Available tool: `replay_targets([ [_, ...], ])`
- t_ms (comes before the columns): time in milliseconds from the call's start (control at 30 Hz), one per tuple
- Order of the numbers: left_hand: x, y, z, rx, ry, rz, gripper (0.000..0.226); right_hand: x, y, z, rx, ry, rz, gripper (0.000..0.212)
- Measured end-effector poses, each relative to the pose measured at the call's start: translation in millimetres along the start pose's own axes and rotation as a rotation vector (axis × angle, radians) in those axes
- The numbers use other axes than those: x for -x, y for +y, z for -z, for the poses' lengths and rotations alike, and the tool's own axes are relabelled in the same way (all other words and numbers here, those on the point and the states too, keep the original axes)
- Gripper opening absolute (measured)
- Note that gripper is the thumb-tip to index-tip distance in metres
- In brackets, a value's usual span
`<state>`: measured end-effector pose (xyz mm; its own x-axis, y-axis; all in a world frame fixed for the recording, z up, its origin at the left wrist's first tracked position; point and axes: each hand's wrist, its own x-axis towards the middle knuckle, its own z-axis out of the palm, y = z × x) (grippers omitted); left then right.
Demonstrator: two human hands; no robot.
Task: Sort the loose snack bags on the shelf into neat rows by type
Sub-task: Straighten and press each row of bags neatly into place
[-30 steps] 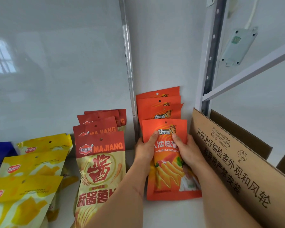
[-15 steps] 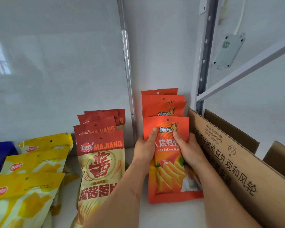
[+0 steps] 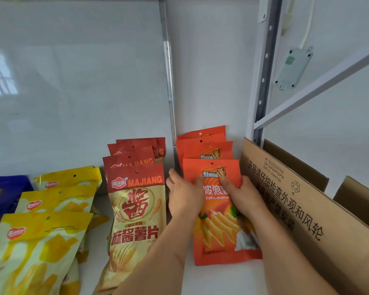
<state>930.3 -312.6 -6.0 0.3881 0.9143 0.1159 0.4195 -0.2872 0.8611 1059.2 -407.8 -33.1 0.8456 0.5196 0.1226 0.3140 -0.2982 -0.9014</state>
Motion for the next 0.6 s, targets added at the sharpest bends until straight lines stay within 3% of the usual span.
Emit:
replay_targets([
  [67, 8.1, -0.3, -0.4, -0.221, 0.106, -0.236, 0.083, 0.6, -1.2, -0.1, 0.022, 0.01, -0.01, 0.06],
  [133, 7.8, 1.7, -2.7, -0.329, 0.024, -0.311, 0.075, -0.1, -1.7, 0.0, 0.027, 0.009, -0.015, 0.06],
  [233, -0.1, -3.1, -4.6, -0.355, -0.163, -0.24, 0.072, -3.1, -5.6, 1.7, 0.082, -0.029, -0.048, 0.073],
  [367, -3.8, -6.2, -7.0, -0.389, -0.209, -0.214, 0.074, -12.0, -20.2, 1.5, 0.18, -0.063, -0.185, 0.104],
  [533, -7.1, -16.3, -16.3, -0.323, -0.239, -0.176, 0.074, -19.7, -23.5, -8.8, 0.203, -0.039, -0.209, 0.117],
  [600, -9.3, -20.7, -21.6, -0.289, -0.24, -0.173, 0.074, -20.4, -18.9, -12.0, 0.176, -0.026, -0.19, 0.113],
])
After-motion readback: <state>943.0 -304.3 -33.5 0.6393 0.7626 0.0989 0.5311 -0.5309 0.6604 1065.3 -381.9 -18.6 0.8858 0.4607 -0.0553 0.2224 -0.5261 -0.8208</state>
